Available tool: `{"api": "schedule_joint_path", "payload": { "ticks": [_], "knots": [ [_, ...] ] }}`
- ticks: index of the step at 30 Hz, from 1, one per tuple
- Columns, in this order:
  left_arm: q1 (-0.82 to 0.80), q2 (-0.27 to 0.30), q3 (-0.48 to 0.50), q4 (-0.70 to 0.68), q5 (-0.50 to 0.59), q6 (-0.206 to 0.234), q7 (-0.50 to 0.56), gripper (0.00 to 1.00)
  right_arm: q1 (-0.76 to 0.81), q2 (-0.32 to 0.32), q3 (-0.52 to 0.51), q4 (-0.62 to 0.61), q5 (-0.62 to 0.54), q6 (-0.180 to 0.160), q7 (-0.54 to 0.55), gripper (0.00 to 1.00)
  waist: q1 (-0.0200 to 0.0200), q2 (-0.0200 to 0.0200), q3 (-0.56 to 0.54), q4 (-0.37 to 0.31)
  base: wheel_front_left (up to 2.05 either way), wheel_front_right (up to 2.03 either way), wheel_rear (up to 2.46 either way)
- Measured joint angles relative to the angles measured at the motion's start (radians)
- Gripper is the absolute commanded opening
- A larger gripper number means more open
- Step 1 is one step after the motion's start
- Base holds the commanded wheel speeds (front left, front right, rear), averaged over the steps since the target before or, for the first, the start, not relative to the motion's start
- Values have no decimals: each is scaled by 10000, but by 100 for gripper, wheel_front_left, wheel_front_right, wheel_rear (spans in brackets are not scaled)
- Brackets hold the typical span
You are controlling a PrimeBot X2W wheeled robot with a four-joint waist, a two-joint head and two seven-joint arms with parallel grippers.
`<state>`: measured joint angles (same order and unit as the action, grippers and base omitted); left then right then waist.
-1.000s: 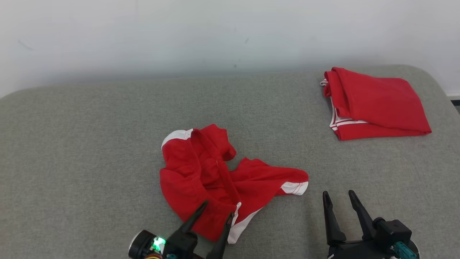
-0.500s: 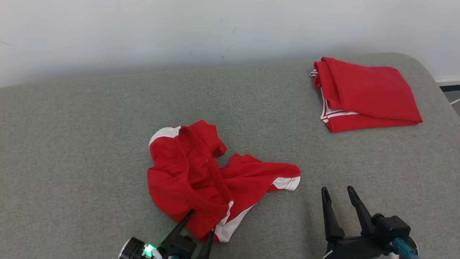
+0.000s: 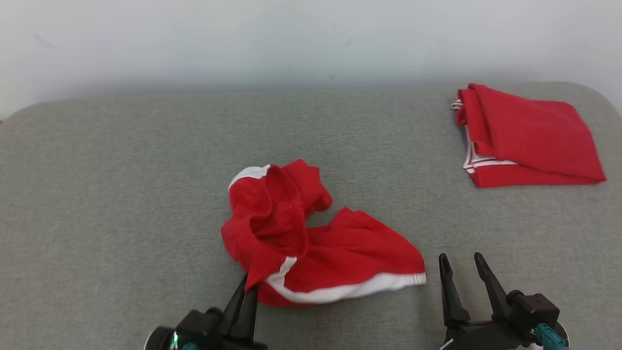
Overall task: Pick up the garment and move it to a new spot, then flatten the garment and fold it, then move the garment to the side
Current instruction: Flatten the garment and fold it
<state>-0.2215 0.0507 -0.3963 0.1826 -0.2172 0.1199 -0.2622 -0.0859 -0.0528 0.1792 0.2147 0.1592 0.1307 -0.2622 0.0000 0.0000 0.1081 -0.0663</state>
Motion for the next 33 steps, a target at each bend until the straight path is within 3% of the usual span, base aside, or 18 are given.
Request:
{"api": "schedule_joint_path", "payload": {
  "ticks": [6,7,8,14,20,27,33],
  "knots": [
    [809,2,284,63,-428,-128,2,2,86,0,42,88,-12,0,-12,100,0,0,-86,578,0,0,0],
    [884,-4,276,117,-472,-127,2,29,104,-4,31,109,-13,0,-12,100,0,0,-101,662,0,0,0],
    [965,-6,263,240,-472,-125,0,100,117,-8,17,128,-15,-2,-12,100,0,0,-117,742,0,0,0],
    [1055,-6,267,422,-410,-128,-12,100,136,-33,-15,188,-29,0,-12,100,0,1,-219,1120,0,0,0],
    [1351,15,268,-686,414,-130,-13,100,185,-29,15,224,-12,0,-12,100,0,0,-361,1297,0,0,0],
    [1367,90,-408,-1546,1156,-483,-13,100,189,-23,113,293,46,0,-12,100,0,0,-446,1217,0,0,0],
    [934,203,-1118,-1187,1647,-894,8,100,162,-23,161,357,82,0,-12,100,0,0,-456,964,0,0,0]
  ]
}}
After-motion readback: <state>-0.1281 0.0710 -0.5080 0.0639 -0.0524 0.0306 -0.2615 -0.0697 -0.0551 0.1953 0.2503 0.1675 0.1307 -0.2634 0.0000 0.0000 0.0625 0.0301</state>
